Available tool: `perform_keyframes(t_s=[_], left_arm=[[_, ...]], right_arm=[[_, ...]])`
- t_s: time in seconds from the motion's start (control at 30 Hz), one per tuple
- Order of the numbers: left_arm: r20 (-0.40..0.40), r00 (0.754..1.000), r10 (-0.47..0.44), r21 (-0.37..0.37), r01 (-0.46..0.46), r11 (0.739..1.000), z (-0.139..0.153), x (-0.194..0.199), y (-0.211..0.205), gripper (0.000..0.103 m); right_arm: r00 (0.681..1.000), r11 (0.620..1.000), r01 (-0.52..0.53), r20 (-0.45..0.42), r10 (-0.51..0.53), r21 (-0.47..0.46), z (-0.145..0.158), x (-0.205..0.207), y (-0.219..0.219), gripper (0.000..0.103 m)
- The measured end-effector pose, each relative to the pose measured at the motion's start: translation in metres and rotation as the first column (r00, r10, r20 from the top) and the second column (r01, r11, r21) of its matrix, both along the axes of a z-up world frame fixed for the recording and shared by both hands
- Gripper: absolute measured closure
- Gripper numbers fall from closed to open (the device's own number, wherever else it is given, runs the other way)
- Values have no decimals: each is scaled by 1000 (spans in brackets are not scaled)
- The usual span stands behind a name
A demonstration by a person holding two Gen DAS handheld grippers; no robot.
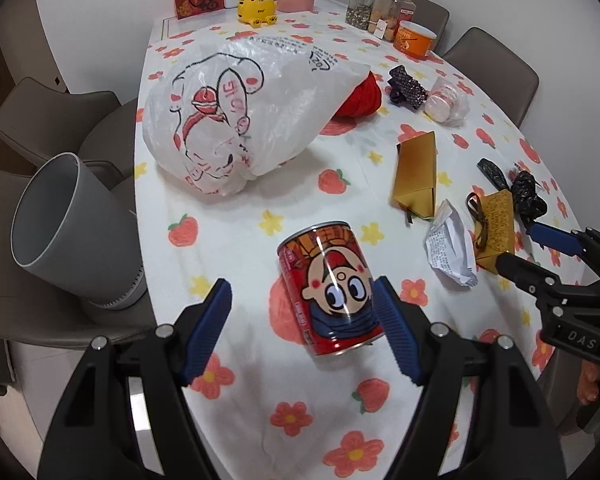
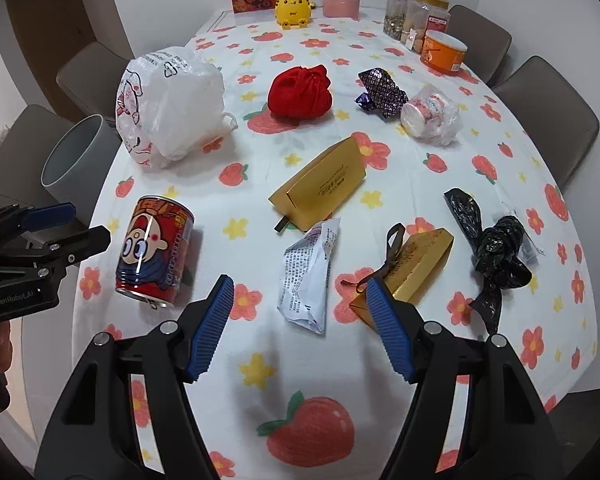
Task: Collect trash
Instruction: 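Move both tools back to the table toward the red can, then grasp the red drink can with the left tool while the right tool grasps the white receipt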
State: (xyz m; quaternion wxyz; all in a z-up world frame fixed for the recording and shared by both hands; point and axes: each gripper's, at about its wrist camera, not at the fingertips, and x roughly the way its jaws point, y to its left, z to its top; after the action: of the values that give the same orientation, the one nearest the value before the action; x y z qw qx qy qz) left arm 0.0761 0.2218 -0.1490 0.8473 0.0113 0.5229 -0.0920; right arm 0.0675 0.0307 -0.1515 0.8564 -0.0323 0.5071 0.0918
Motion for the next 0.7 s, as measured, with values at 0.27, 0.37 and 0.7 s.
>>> perform_keyframes(t_s=[0.27,0.37,0.7], left_arm=[[-56,998,-2,-52,-1,999,-46,20,-15,24],[-63,998,-8,-45,5,999,-53,25,-21,24],[-119,991,-56,-46,51,998,-75,22,-36,27]], right_arm=[[997,999,50,-51,-50,2,-52,26,-2,37],[996,998,56,-69,-56,-6,-64,30,1,44],[992,998,49,-115,-53,-35,-77,32,5,83]])
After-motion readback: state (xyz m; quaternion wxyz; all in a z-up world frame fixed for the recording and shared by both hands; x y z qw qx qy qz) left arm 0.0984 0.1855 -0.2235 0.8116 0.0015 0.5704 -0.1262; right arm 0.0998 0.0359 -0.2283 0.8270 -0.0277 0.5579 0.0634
